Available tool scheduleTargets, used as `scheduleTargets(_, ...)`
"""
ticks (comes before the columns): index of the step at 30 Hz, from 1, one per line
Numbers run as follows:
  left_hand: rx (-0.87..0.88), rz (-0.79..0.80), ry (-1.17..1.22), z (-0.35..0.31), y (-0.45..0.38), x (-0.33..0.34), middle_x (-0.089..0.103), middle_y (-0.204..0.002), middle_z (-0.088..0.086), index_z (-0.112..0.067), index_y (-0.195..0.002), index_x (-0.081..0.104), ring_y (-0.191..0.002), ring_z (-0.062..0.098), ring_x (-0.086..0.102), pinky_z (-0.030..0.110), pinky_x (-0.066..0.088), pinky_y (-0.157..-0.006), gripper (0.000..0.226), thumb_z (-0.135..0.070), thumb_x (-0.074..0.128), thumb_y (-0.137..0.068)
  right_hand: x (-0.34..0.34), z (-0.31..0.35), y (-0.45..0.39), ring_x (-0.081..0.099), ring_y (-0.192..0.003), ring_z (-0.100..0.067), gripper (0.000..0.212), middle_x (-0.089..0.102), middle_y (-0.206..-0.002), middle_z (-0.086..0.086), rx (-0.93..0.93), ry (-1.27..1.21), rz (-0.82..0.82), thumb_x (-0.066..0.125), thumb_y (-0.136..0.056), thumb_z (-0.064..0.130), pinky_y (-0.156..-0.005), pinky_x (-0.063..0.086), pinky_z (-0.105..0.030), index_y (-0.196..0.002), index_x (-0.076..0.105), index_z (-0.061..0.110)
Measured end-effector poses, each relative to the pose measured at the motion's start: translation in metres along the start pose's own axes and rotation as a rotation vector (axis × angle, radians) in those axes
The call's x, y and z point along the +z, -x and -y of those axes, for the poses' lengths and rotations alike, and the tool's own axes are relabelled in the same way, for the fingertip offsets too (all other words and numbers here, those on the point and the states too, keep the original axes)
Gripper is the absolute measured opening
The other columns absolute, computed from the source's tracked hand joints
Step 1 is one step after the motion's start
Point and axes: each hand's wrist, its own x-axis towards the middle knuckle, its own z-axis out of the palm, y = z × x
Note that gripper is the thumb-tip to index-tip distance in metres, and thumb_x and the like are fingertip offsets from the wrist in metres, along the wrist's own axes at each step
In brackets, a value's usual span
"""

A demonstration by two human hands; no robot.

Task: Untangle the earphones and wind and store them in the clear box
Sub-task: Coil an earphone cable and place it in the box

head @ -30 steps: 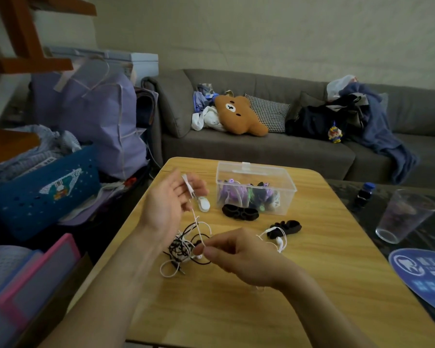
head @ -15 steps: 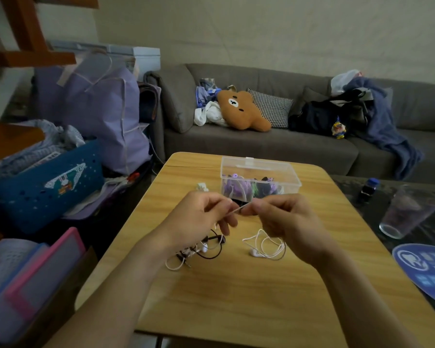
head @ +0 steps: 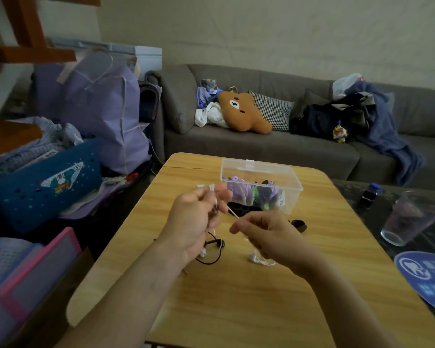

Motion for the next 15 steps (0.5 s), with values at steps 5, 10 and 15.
scheduleTargets(5,0.31,-0.183,-0.517,0.007,-0.007,-0.001,0.074,-0.102,-0.009,-0.017,-0.122,0.061,-0.094,0.002,0.069,0.019,0.05,-0.07,0.034,0.003,0.042,-0.101,0.016,0.014,0.001,0.051,-0.05,0.011,0.026,0.055,-0.053,0.034,-0.061,0.176,0.172,0.046,-0.106,0.029,-0.049,0.037,-0.007,-0.112,0.07,0.021)
scheduleTargets(10,0.557,0.03,-1.066,0.021,-0.007,0.001,0.065,-0.097,-0.001,-0.01,-0.094,0.057,-0.082,0.013,0.058,0.034,0.05,-0.074,0.021,-0.011,0.039,-0.105,0.004,0.024,-0.004,0.05,-0.045,0.003,0.022,0.057,-0.049,0.021,-0.095,0.075,0.149,0.055,-0.101,0.017,-0.047,0.039,-0.008,-0.101,0.073,0.005)
scheduleTargets(15,0.46,0.14,-1.068,0.018,-0.014,-0.006,0.061,-0.071,0.004,-0.011,-0.083,0.061,-0.062,0.019,0.057,0.045,0.045,-0.061,0.037,-0.029,0.037,-0.106,-0.022,0.017,-0.013,0.042,-0.053,-0.01,0.035,0.056,-0.057,0.008,-0.069,-0.21,-0.082,0.061,-0.082,0.04,-0.055,0.037,-0.024,-0.088,0.075,0.008)
